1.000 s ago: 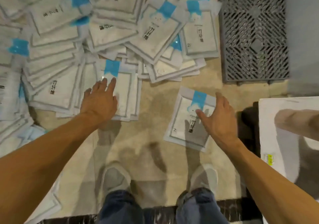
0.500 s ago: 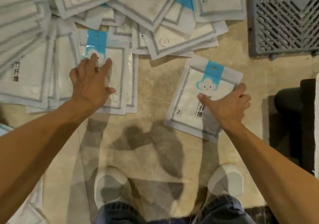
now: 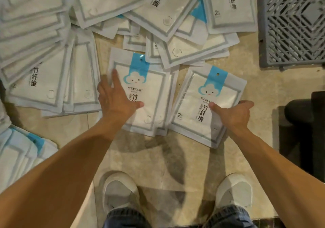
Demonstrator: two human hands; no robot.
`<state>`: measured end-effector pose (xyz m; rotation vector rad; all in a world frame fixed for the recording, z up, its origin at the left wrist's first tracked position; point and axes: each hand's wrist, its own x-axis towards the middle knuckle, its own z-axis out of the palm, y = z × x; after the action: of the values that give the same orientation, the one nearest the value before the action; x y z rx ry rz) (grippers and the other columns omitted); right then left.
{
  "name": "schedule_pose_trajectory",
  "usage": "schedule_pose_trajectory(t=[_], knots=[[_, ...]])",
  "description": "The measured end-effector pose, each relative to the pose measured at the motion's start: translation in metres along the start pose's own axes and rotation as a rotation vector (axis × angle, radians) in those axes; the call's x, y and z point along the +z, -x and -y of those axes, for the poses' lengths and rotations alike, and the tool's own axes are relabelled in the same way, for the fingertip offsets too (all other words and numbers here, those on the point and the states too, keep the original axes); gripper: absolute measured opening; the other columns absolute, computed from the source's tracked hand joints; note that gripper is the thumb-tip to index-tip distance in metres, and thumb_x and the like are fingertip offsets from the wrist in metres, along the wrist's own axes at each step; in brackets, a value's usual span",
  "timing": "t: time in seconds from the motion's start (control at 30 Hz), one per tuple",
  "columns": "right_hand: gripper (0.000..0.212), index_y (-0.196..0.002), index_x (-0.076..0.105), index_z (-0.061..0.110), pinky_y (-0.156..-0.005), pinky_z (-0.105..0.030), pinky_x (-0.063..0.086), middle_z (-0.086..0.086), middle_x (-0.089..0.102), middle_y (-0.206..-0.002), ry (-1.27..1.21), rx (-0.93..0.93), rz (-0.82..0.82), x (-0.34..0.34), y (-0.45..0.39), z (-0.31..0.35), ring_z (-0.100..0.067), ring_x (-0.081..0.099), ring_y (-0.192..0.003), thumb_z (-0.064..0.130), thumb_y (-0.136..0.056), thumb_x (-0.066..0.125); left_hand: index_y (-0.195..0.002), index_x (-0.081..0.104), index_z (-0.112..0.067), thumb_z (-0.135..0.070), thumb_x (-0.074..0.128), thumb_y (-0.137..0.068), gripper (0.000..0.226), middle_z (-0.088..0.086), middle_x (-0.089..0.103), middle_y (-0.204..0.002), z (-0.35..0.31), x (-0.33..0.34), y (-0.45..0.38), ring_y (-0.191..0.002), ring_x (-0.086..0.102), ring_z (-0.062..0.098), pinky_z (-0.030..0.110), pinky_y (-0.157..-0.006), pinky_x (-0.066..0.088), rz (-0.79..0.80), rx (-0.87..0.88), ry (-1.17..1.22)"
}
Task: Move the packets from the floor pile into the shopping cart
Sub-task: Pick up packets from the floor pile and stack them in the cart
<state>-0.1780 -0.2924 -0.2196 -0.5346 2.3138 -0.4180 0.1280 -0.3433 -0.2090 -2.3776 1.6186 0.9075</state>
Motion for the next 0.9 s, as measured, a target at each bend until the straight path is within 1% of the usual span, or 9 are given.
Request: schedule_pose_trajectory(t=[0.1,0.23,0.33,0.4,0.5,0.6,0.77,0.83,0.9], knots=[[0.092,-0.13,0.037,0.001,-0.09,-0.037,0.048,-0.016,0.055,-0.13,-0.061,0.07,0.002,-0.001,0.002,-0.001,-0.03,0.055,-0.12,0.035,-0.069,0.096,-0.16,0.001,-0.012,-0.059,0.094,-0.053,0.15,0.02,0.012,-0.162,0.005,-0.004,-0.007,-0.151,0.011,0.037,0.055,-0.119,0.021,0.064,-0.167,-0.038],[0.079,-0.124,0.053,0.001,-0.088,-0.04,0.057,-0.008,0.066,-0.118,-0.169,0.148,0.026,0.0,0.002,-0.004,-0.025,0.066,-0.107,0.031,-0.065,0.098,-0.153,0.014,-0.006,-0.056,0.096,-0.049,0.143,0.021,0.034,-0.153,0.006,-0.002,-0.009,-0.142,0.034,0.04,0.053,-0.115,0.03,0.054,-0.285,0.058],[0.063,-0.118,0.065,0.005,-0.081,-0.041,0.063,-0.008,0.074,-0.112,-0.312,0.196,0.066,-0.003,0.002,-0.006,-0.025,0.073,-0.093,0.019,-0.066,0.098,-0.15,0.017,-0.003,-0.037,0.098,-0.059,0.126,0.017,0.043,-0.151,0.01,0.0,-0.008,-0.138,0.044,0.034,0.045,-0.114,0.037,0.039,-0.306,0.366],[0.048,-0.115,0.07,0.007,-0.069,-0.035,0.064,-0.006,0.077,-0.107,-0.435,0.211,0.137,-0.009,0.006,-0.006,-0.019,0.076,-0.084,0.01,-0.073,0.092,-0.146,0.03,-0.005,-0.028,0.097,-0.063,0.11,0.01,0.053,-0.139,0.015,0.001,-0.003,-0.128,0.053,0.026,0.041,-0.11,0.044,0.023,-0.341,0.549],[0.037,-0.118,0.07,0.01,-0.068,-0.036,0.065,-0.005,0.078,-0.107,-0.56,0.205,0.225,-0.018,0.012,-0.007,-0.019,0.078,-0.087,0.007,-0.084,0.083,-0.113,0.057,-0.013,-0.019,0.095,-0.064,0.062,0.001,0.067,-0.112,0.027,-0.002,0.007,-0.106,0.067,0.025,0.044,-0.094,0.056,-0.023,-0.366,0.697],[0.034,-0.121,0.069,0.012,-0.076,-0.04,0.064,-0.003,0.079,-0.108,-0.601,0.159,0.268,-0.024,0.019,-0.005,-0.021,0.078,-0.093,0.006,-0.089,0.077,-0.09,0.055,-0.016,-0.011,0.089,-0.067,0.042,0.005,0.068,-0.098,0.035,-0.011,0.015,-0.096,0.069,0.029,0.044,-0.08,0.059,0.001,-0.341,0.77],[0.024,-0.102,0.07,0.02,-0.066,-0.035,0.063,0.008,0.08,-0.086,-0.607,0.119,0.256,-0.044,0.029,0.008,-0.016,0.078,-0.084,0.002,-0.089,0.077,-0.11,0.066,-0.01,-0.006,0.092,-0.067,0.051,-0.001,0.075,-0.098,0.032,-0.039,0.031,-0.082,0.075,0.012,0.028,-0.064,0.061,0.08,-0.244,0.878],[0.026,-0.108,0.071,0.015,-0.067,-0.037,0.064,0.003,0.081,-0.092,-0.642,0.127,0.263,-0.058,0.033,0.016,-0.02,0.078,-0.087,0.0,-0.087,0.077,-0.11,0.068,-0.012,-0.004,0.091,-0.066,0.05,-0.004,0.076,-0.098,0.03,-0.054,0.038,-0.084,0.075,0.01,0.023,-0.062,0.061,0.096,-0.204,0.905],[0.033,-0.116,0.071,0.013,-0.074,-0.043,0.064,-0.002,0.08,-0.103,-0.665,0.129,0.292,-0.073,0.042,0.027,-0.023,0.078,-0.093,0.001,-0.086,0.078,-0.116,0.069,-0.009,-0.001,0.089,-0.067,0.053,0.001,0.078,-0.101,0.029,-0.072,0.046,-0.089,0.076,0.015,0.026,-0.066,0.062,0.118,-0.183,0.972]])
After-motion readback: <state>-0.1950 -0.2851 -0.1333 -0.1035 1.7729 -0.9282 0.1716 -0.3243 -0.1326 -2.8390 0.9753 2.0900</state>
